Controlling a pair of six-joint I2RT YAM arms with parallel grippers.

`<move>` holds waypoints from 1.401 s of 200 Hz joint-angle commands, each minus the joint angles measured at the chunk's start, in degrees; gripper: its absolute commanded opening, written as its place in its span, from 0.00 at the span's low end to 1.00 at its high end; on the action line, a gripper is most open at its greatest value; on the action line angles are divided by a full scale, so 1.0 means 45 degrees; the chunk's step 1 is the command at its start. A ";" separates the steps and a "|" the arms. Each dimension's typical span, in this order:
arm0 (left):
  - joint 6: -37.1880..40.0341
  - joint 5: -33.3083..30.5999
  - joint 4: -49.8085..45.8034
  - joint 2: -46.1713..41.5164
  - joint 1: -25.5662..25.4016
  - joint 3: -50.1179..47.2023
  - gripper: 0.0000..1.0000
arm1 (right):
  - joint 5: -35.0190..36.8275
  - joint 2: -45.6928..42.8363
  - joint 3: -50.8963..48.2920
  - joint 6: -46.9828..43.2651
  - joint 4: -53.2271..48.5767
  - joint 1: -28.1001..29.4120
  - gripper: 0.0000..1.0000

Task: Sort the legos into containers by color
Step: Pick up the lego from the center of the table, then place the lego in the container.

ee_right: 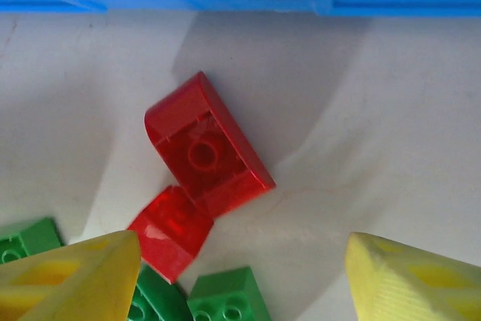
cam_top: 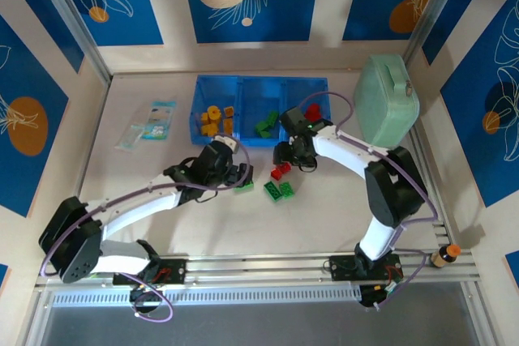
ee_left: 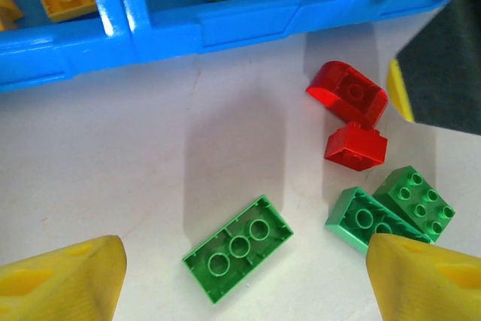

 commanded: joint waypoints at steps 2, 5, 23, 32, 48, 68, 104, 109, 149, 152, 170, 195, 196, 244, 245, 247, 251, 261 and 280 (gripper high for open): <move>-0.0513 -0.0371 0.0395 -0.0534 -0.0063 -0.0688 0.83 | 0.0205 0.0789 0.0768 0.0099 -0.0085 0.0153 0.73; -0.0534 -0.0397 0.0421 -0.0562 -0.0069 -0.0743 0.83 | 0.0227 0.0910 0.0853 0.0072 -0.0104 0.0167 0.73; -0.0682 -0.0458 0.0499 -0.0788 -0.0078 -0.1150 0.83 | 0.0357 0.1545 0.1297 0.0010 -0.0216 0.0215 0.73; -0.0726 -0.0495 0.0538 -0.0892 -0.0080 -0.1313 0.82 | 0.0404 0.1806 0.1465 0.0010 -0.0314 0.0235 0.73; -0.0768 -0.0571 0.0549 -0.1018 -0.0077 -0.1491 0.82 | 0.0482 0.2110 0.1534 0.0051 -0.0303 0.0294 0.73; -0.0787 -0.0635 0.0529 -0.1108 -0.0064 -0.1609 0.82 | 0.0567 0.2353 0.1515 0.0105 -0.0338 0.0415 0.72; -0.0848 -0.0616 0.0567 -0.1107 -0.0076 -0.1755 0.81 | 0.0693 0.2550 0.1203 0.0316 -0.0321 0.0740 0.70; -0.0844 -0.0606 0.0567 -0.1110 -0.0072 -0.1759 0.81 | 0.0728 0.2519 0.1156 0.0350 -0.0321 0.0777 0.69; -0.0868 -0.0635 0.0538 -0.1103 -0.0081 -0.1853 0.80 | 0.1060 0.2113 0.0778 0.0479 -0.0408 0.0861 0.45; -0.0864 -0.0649 0.0522 -0.1102 -0.0071 -0.1863 0.80 | 0.1093 0.2076 0.0759 0.0478 -0.0429 0.0875 0.43; -0.0867 -0.0635 0.0501 -0.1126 -0.0076 -0.1861 0.80 | 0.1321 0.1646 0.0652 0.0483 -0.0627 0.0937 0.37; -0.0827 -0.0636 0.0417 -0.1114 -0.0078 -0.1854 0.79 | 0.1714 0.0736 0.0576 0.0444 -0.1020 0.1109 0.34; -0.0829 -0.0635 0.0414 -0.1108 -0.0079 -0.1859 0.79 | 0.1741 0.0696 0.0577 0.0442 -0.1022 0.1112 0.34; -0.0829 -0.0579 0.0293 -0.1086 -0.0080 -0.1932 0.79 | 0.2601 -0.1269 0.1032 0.0007 -0.2013 0.0769 0.32; -0.0829 -0.0577 0.0284 -0.1084 -0.0081 -0.1927 0.79 | 0.2614 -0.1293 0.1049 -0.0001 -0.2036 0.0737 0.32; -0.0815 -0.0577 0.0276 -0.1093 -0.0081 -0.1933 0.79 | 0.2634 -0.1359 0.1081 -0.0047 -0.2054 0.0664 0.32; -0.0844 -0.0549 0.0290 -0.1093 -0.0075 -0.1951 0.79 | 0.2648 -0.1484 0.1147 -0.0137 -0.2080 0.0506 0.32; -0.0883 -0.0531 0.0242 -0.1097 -0.0081 -0.2000 0.78 | 0.2577 -0.1717 0.1301 -0.0410 -0.2082 0.0036 0.32; -0.1037 -0.0429 0.0255 -0.1153 -0.0121 -0.2132 0.78 | 0.2144 -0.1699 0.1920 -0.1009 -0.2120 -0.1078 0.33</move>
